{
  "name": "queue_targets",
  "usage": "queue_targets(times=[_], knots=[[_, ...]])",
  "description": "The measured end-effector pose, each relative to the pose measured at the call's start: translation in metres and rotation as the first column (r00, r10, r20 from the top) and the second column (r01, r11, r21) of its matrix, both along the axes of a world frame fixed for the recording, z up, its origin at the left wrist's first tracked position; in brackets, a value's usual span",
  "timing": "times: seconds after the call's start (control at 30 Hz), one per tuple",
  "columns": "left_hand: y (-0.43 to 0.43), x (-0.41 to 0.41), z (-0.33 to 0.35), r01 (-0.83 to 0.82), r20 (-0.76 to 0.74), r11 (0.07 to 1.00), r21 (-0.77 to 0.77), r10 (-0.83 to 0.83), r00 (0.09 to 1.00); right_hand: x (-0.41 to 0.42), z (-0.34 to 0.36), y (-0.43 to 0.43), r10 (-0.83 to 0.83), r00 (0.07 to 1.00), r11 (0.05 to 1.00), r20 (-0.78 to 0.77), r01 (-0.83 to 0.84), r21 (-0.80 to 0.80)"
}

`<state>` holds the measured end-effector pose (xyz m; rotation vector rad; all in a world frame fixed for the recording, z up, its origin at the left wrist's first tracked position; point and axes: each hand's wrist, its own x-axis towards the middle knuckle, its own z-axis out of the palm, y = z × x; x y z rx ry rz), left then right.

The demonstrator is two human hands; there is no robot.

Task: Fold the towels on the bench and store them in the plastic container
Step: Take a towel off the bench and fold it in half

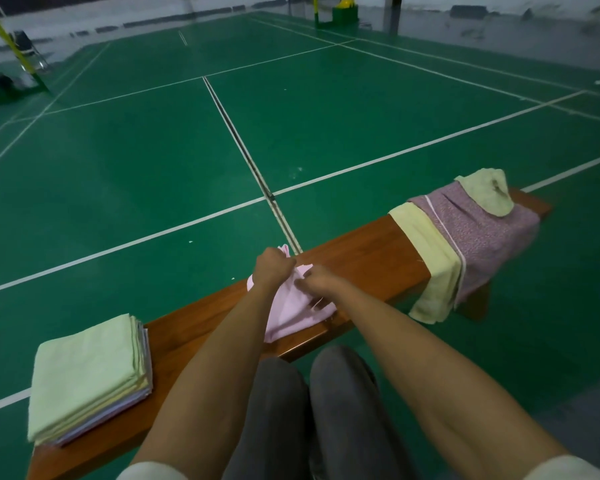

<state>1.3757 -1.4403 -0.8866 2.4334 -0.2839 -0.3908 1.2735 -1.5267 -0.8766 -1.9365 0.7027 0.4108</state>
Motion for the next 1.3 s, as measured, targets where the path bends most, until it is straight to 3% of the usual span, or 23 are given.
queue_targets(times=[0.33,0.67,0.77,0.93,1.0,1.07,1.23,1.3], knots=[[-0.016,-0.01,-0.024,0.025,-0.038,0.998,0.065,-0.023,0.999,-0.004,-0.025,-0.016,0.053,0.997,0.979,-0.059,-0.063,-0.193],[-0.027,-0.018,-0.036,0.153,-0.08,0.98,0.131,-0.143,0.986,-0.003,-0.041,-0.027,-0.044,0.996,0.96,-0.072,0.022,-0.278],[-0.017,-0.021,-0.039,0.052,-0.067,0.994,0.101,-0.046,0.997,-0.001,-0.046,-0.025,-0.088,0.994,0.947,-0.065,0.064,-0.316],[0.03,-0.025,-0.049,-0.239,0.165,0.949,0.207,0.207,0.964,0.006,-0.045,-0.018,-0.215,0.977,0.954,-0.003,0.209,-0.215],[0.05,-0.025,-0.048,-0.36,0.069,0.92,0.154,0.353,0.933,0.008,-0.046,-0.014,-0.256,0.967,0.953,0.002,0.253,-0.167],[0.062,-0.022,-0.047,-0.4,-0.141,0.914,0.075,0.407,0.903,0.009,-0.047,-0.009,-0.275,0.961,0.955,-0.012,0.272,-0.115],[0.067,-0.016,-0.033,-0.427,-0.56,0.901,-0.078,0.315,0.766,0.015,-0.042,0.002,-0.283,0.957,0.958,-0.065,0.285,0.034],[0.064,-0.018,-0.028,-0.413,-0.641,0.905,-0.101,0.258,0.723,0.02,-0.037,0.006,-0.279,0.954,0.954,-0.108,0.289,0.081]])
